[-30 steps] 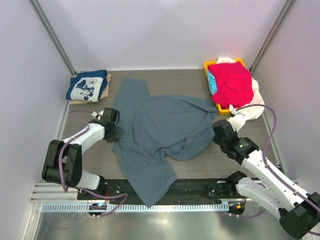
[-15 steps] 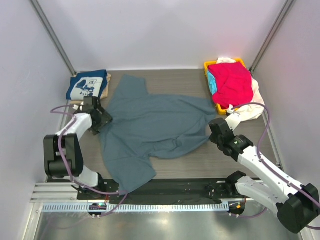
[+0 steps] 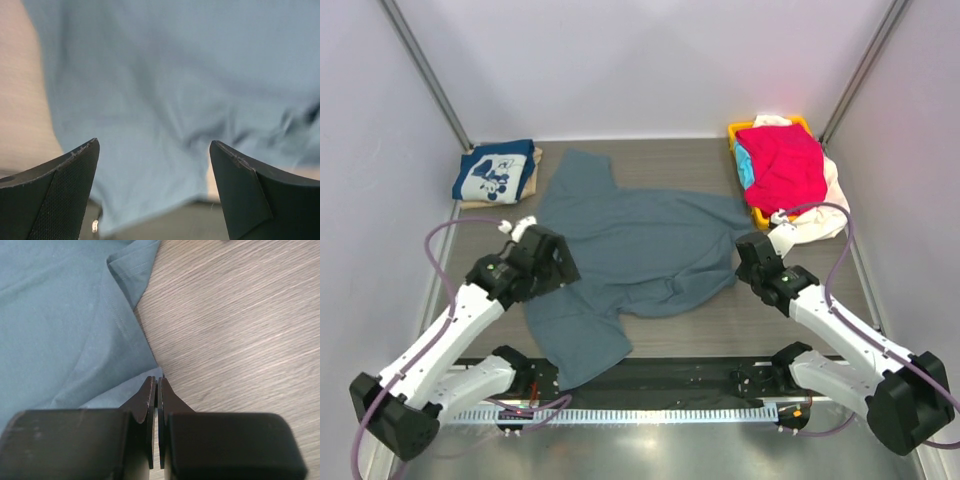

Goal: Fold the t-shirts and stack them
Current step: Flatten the tshirt out

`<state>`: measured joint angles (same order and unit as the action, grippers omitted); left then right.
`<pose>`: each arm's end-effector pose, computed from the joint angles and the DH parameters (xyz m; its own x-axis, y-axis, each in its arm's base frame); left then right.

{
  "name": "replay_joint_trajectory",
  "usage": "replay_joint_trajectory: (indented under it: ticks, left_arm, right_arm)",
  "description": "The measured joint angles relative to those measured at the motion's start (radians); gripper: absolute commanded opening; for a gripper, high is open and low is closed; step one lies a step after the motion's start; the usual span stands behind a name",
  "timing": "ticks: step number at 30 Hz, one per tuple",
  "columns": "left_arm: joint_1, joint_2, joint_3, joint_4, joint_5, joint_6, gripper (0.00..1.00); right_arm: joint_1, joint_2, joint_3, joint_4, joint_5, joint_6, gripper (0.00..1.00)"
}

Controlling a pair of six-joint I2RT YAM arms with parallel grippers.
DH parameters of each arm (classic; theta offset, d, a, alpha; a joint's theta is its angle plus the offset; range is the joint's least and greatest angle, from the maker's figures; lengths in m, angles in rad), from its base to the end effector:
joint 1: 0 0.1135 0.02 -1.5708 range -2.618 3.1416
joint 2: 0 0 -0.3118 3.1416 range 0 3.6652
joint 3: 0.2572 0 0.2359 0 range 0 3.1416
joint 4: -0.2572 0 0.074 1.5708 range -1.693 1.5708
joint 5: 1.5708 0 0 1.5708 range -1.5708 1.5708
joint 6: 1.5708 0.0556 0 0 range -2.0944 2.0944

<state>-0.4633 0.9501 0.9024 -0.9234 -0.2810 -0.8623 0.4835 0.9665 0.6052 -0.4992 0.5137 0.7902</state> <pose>0.1333 -0.0494 0.3110 -0.7003 -0.4657 -0.5411 -0.3725 0.8849 -0.2796 0.1520 0.0489 0.2528 -0.5585 0.4057 -0.7236 0.3917 0.8979 0.2011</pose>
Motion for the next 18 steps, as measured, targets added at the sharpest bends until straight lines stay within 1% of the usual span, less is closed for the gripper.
replay_joint_trajectory:
  ticks: [1, 4, 7, 9, 12, 15, 18]
  left_arm:
    - [-0.066, 0.000, 0.000, -0.037, -0.003, -0.027, 0.91]
    - [-0.211, 0.019, -0.021, -0.121, -0.013, -0.116, 0.90]
    - [-0.336, -0.002, -0.103, -0.164, -0.013, -0.216, 0.86]
    - [-0.428, -0.023, -0.173, -0.196, -0.004, -0.292, 0.86]
    - [-0.524, -0.014, -0.227, -0.223, 0.004, -0.380, 0.88]
    - [-0.593, 0.023, -0.247, -0.230, 0.008, -0.444, 0.90]
    - [-0.632, 0.044, -0.265, -0.229, 0.014, -0.488, 0.90]
  right_arm:
    - [-0.002, 0.005, 0.000, 0.007, -0.005, -0.002, 0.01]
    - [-0.003, 0.009, 0.000, 0.019, -0.019, -0.005, 0.01]
    - [-0.005, 0.003, -0.006, 0.031, -0.031, -0.005, 0.01]
    - [-0.006, -0.008, -0.018, 0.034, -0.037, -0.005, 0.01]
    - [-0.008, -0.018, -0.036, 0.036, -0.050, -0.005, 0.01]
    - [-0.008, -0.018, -0.046, 0.036, -0.060, -0.005, 0.01]
    - [-0.009, -0.020, -0.053, 0.038, -0.064, -0.005, 0.01]
